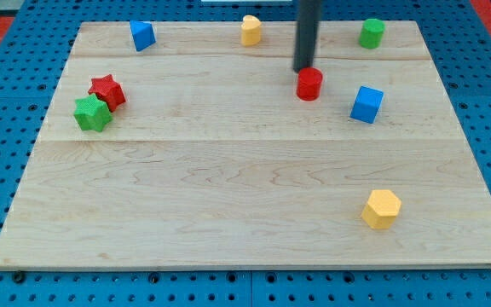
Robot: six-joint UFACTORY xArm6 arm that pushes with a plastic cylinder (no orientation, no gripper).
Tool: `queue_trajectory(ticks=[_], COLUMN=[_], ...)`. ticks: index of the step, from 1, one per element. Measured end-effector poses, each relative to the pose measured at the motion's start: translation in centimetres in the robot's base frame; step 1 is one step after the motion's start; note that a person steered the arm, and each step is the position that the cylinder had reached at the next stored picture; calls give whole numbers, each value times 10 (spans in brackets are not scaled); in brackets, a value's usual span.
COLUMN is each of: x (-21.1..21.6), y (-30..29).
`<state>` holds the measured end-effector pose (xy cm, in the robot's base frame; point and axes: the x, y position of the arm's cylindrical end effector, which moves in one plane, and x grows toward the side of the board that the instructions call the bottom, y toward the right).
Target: Push the red circle towards the bottom center
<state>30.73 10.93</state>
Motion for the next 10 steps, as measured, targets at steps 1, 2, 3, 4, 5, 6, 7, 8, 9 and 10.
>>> queue_trajectory(ticks=[1, 2, 3, 4, 5, 6, 7, 8, 9, 10], x=[32, 68, 65, 34, 63, 106, 109, 115, 172, 171], y=[13, -42, -112, -118, -156, -160, -122, -102, -108, -114])
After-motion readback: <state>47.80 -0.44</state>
